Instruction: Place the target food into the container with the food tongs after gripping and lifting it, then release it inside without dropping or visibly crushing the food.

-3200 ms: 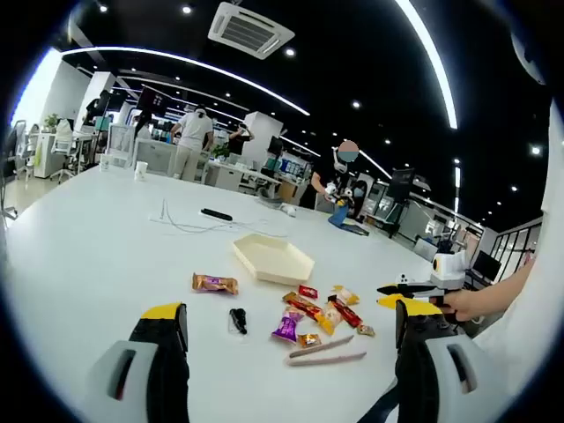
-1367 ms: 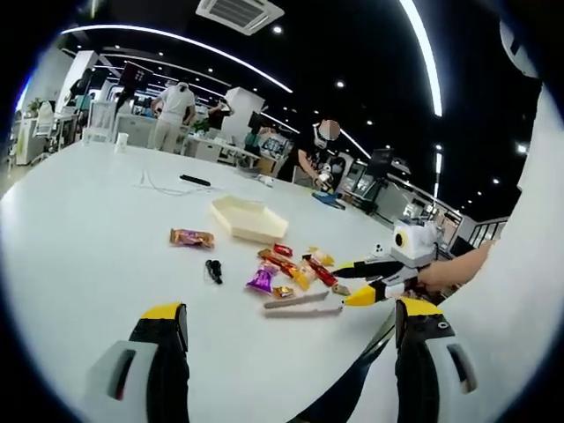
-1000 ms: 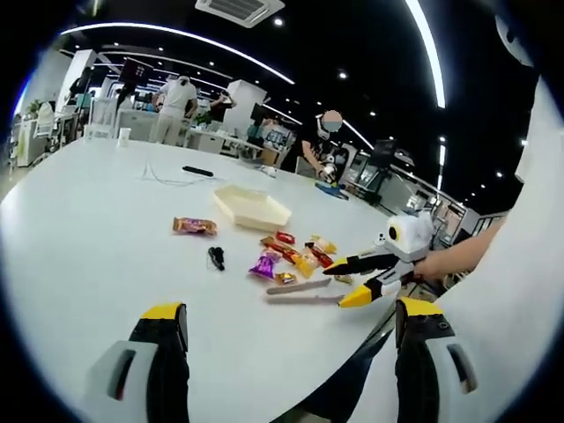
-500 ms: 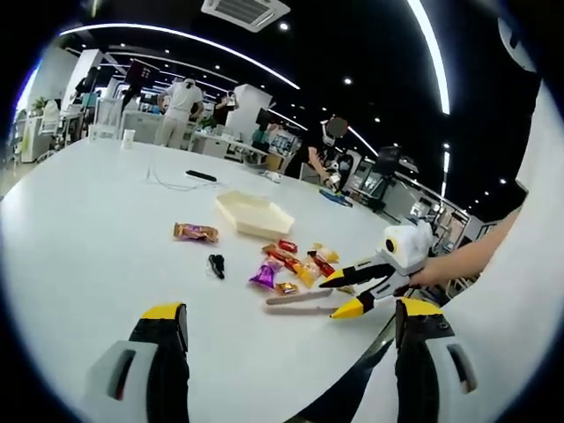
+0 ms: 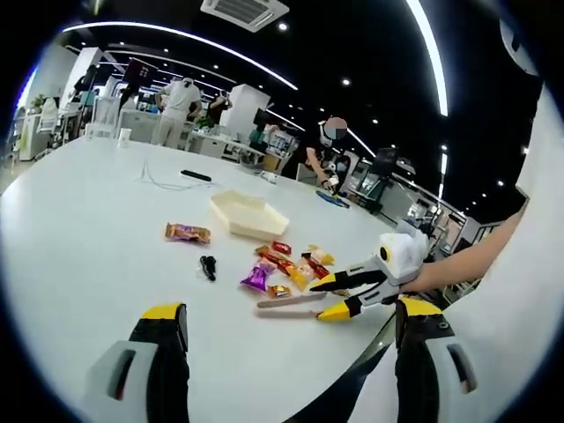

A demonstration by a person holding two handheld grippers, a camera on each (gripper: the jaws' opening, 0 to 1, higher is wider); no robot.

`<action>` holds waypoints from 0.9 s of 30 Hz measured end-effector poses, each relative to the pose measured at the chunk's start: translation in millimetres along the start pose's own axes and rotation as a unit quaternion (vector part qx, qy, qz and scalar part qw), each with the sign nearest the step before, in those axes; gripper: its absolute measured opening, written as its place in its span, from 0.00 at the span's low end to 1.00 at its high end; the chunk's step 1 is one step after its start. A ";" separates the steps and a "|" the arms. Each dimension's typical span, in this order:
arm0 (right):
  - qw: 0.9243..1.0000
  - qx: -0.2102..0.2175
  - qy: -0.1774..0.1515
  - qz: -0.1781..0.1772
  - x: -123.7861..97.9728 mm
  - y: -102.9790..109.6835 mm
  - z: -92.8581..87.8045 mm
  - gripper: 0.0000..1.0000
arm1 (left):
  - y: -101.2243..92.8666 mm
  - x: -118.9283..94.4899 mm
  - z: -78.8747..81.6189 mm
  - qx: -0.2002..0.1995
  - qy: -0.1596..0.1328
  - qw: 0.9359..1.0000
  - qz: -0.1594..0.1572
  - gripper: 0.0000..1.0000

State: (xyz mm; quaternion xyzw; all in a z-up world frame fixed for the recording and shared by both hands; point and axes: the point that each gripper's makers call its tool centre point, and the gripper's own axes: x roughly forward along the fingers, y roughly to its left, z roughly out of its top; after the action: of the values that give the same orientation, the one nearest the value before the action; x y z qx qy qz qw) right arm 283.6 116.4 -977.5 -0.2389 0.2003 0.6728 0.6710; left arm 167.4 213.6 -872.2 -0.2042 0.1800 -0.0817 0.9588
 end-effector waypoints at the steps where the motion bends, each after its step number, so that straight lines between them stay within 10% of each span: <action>1: 1.000 -0.003 -0.001 0.000 0.6 -0.2 0.0 0.37 | -0.1 0.0 -0.1 0.000 0.000 1.000 0.000 0.99; 27: 0.999 0.034 0.000 -0.009 -2.5 -1.8 1.6 0.26 | -13.2 8.1 -6.0 -0.007 -0.004 1.000 -0.012 0.99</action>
State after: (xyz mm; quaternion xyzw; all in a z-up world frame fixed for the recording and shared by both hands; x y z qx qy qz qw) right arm 285.3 115.4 -974.7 -0.2182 0.2210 0.6598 0.6843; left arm 171.5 197.7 -874.3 -0.2130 0.1747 -0.0909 0.9570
